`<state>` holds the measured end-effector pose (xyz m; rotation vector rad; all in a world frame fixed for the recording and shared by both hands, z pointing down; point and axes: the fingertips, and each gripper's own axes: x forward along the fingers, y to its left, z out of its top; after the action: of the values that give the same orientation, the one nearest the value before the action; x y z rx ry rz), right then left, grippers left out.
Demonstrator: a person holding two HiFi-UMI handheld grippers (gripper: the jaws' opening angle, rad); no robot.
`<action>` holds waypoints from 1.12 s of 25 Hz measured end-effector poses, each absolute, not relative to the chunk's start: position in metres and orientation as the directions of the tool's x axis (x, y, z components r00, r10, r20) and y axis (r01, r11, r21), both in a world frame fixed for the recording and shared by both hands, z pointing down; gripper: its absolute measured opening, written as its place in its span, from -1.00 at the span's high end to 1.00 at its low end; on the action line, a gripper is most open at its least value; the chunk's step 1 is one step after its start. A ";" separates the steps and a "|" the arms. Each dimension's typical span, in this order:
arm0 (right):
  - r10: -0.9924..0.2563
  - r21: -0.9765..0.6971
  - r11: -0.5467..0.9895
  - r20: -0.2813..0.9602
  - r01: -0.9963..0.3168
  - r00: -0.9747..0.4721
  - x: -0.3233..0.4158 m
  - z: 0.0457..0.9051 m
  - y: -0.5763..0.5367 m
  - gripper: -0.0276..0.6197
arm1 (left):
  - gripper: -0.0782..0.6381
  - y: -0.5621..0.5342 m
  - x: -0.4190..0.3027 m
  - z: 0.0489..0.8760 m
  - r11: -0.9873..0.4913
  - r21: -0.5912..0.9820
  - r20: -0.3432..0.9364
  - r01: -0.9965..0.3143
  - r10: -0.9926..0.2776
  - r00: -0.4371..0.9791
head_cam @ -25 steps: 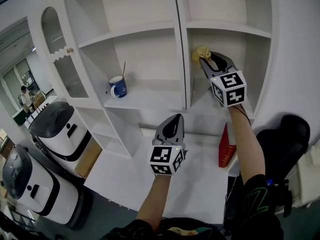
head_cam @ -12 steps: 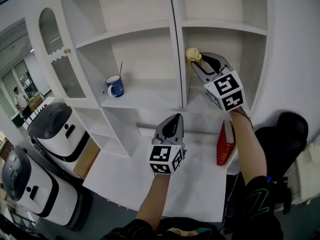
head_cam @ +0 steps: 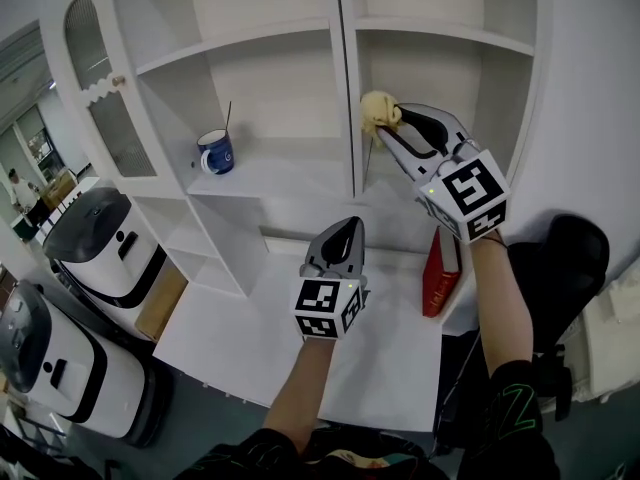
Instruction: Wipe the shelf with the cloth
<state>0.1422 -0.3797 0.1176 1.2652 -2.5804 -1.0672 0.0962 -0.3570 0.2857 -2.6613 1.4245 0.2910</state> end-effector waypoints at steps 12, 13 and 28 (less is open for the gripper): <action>-0.820 0.617 0.408 -0.078 -0.673 -0.568 0.182 0.147 -0.436 0.50 | 0.80 -0.359 0.090 0.290 -0.548 -0.030 -0.195 -0.836 -0.817 0.543; -0.828 0.630 0.410 -0.046 -0.660 -0.559 0.182 0.151 -0.443 0.50 | 0.80 -0.359 0.089 0.291 -0.547 -0.029 -0.194 -0.837 -0.818 0.541; -0.802 0.667 0.531 0.195 -0.523 -0.565 0.154 0.193 -0.470 0.51 | 0.80 -0.352 0.083 0.291 -0.553 0.019 -0.210 -0.833 -0.817 0.537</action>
<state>0.1537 -0.4702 0.1927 1.0760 -2.2858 -0.7645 0.0832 -0.3516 0.2910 -2.6805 1.4414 0.2991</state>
